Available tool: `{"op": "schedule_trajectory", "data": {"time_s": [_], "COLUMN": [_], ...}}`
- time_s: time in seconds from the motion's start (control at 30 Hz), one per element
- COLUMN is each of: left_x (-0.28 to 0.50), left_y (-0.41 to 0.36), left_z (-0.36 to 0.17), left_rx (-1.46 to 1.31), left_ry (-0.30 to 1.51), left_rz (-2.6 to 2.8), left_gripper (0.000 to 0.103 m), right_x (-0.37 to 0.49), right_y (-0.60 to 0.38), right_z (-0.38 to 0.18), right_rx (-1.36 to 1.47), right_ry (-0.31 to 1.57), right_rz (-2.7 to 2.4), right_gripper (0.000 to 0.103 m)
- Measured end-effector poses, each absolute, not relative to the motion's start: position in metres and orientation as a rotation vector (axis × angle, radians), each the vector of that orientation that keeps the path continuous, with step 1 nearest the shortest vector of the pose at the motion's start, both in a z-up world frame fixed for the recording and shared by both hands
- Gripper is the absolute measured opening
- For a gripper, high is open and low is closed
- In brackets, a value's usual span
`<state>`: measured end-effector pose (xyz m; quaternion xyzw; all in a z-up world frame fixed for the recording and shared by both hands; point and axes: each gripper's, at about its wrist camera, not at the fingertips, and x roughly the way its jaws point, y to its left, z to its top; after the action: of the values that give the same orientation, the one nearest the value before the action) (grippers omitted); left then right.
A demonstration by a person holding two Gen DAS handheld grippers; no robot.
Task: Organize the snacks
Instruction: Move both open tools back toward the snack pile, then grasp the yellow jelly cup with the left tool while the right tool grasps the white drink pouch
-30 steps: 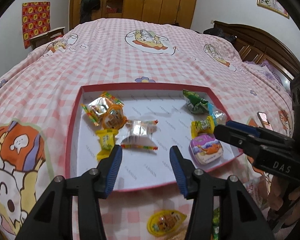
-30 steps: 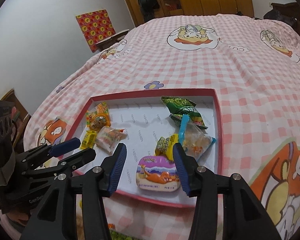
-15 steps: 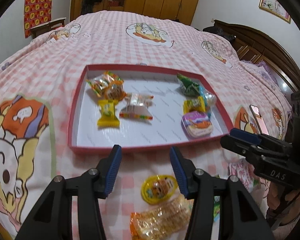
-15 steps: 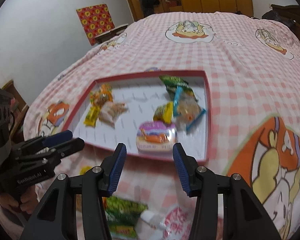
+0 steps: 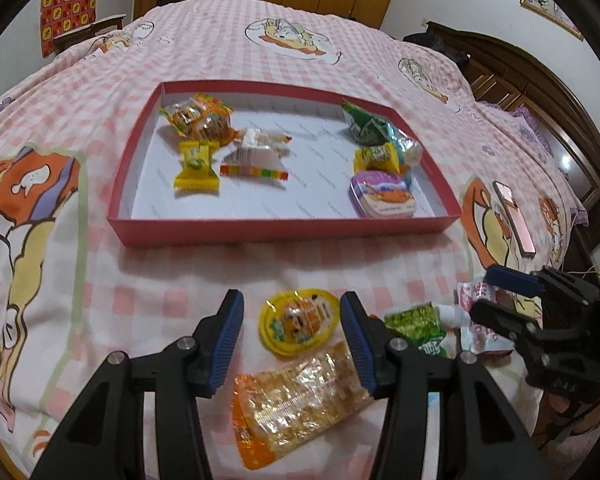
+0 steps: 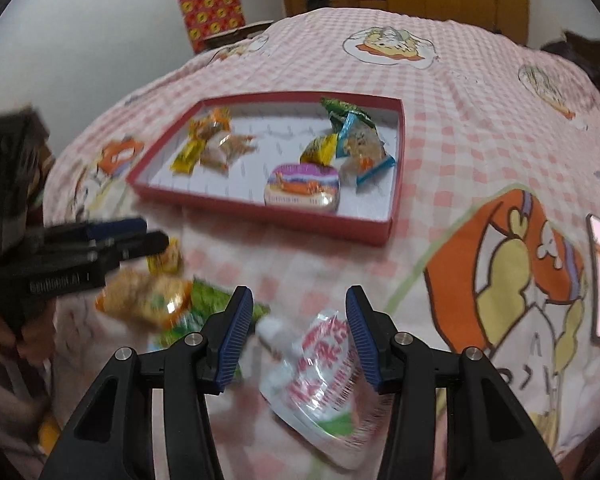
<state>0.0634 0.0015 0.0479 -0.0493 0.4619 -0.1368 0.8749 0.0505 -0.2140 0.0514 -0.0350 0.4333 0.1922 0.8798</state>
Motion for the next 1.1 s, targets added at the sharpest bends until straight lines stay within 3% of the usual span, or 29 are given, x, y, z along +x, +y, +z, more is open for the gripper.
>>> {"op": "schedule_trajectory", "data": {"time_s": [0.07, 0.13, 0.33, 0.77, 0.83, 1.1], "left_x": [0.063, 0.064, 0.065, 0.062, 0.061, 0.061], "left_y": [-0.001, -0.004, -0.006, -0.012, -0.013, -0.017], "left_z": [0.044, 0.040, 0.034, 0.028, 0.028, 0.027], "left_rx": [-0.108, -0.113, -0.117, -0.075, -0.073, -0.082], "left_ry": [0.980, 0.997, 1.001, 0.969, 0.964, 0.966], "left_rz": [-0.289, -0.293, -0.277, -0.237, -0.240, -0.272], "left_gripper": [0.053, 0.053, 0.053, 0.053, 0.047, 0.047], "right_x": [0.043, 0.037, 0.025, 0.027, 0.025, 0.035], "right_y": [-0.216, -0.219, -0.232, -0.238, -0.238, -0.236], "right_z": [0.052, 0.052, 0.049, 0.035, 0.034, 0.031], "right_rx": [-0.114, -0.148, -0.221, -0.211, -0.214, -0.174], "right_ry": [0.897, 0.889, 0.887, 0.885, 0.882, 0.902], "right_rz": [0.411, 0.420, 0.423, 0.448, 0.448, 0.457], "right_gripper": [0.056, 0.069, 0.083, 0.089, 0.090, 0.090]}}
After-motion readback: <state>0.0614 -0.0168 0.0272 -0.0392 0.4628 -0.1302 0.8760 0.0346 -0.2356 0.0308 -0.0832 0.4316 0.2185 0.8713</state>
